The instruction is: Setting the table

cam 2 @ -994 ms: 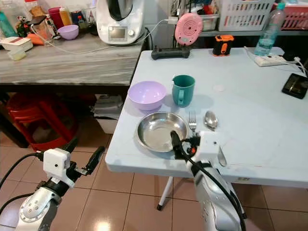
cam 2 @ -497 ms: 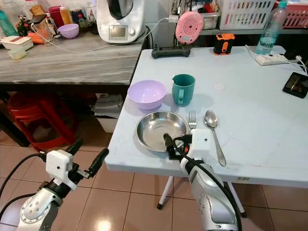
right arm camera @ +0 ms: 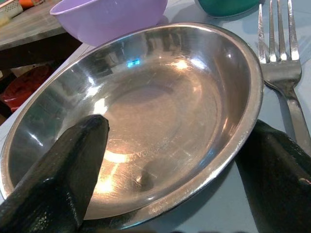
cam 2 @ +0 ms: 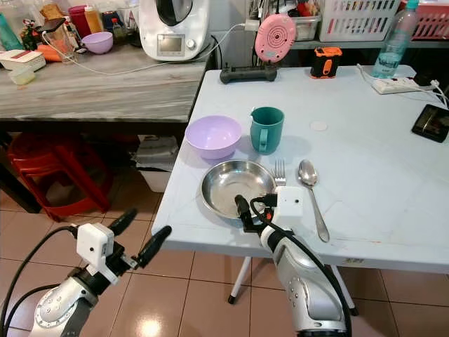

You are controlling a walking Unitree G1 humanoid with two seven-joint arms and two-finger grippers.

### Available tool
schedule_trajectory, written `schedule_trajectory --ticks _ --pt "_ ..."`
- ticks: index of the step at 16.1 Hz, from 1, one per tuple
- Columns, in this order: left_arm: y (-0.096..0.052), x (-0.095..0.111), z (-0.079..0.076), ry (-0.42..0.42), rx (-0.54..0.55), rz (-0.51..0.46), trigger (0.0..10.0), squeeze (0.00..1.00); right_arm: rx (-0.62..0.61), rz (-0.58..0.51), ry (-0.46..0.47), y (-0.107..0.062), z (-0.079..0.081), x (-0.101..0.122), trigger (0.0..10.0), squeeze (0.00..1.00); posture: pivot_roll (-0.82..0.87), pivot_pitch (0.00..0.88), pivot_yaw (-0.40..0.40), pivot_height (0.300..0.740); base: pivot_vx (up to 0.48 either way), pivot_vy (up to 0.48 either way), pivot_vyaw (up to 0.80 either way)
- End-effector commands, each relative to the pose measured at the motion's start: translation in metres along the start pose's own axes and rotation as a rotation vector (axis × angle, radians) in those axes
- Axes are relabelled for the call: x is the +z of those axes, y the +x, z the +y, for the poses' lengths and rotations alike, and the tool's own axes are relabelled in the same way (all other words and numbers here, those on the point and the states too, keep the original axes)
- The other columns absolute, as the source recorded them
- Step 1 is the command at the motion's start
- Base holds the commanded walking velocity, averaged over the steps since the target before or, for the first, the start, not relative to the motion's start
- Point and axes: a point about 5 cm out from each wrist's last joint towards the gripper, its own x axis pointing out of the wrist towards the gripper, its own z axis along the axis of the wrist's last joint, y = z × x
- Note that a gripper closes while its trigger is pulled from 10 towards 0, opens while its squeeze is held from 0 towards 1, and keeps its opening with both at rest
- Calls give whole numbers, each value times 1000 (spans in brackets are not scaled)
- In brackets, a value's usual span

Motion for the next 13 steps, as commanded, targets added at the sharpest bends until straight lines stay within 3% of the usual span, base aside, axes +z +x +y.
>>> schedule_trajectory --ticks 1,2,3,4,13 --pt "-3 3 1 5 -32 7 10000 0 2 25 18 2 -1 -3 10000 0 -14 77 86 740 0 0 0" --pt "-4 4 1 2 -45 10 10000 0 4 29 27 2 -1 -4 9647 0 -14 77 86 740 0 0 0" --pt "-5 3 1 -10 -62 14 10000 0 4 31 37 2 0 -4 1961 0 -14 77 86 740 0 0 0" --pt "-6 2 0 -26 -100 25 10000 0 3 41 47 3 0 -4 0 0 -14 74 88 740 0 0 0" --pt "-7 -2 1 -35 -152 36 10000 0 -26 63 120 8 -2 -6 0 0 -13 57 88 740 0 0 0"
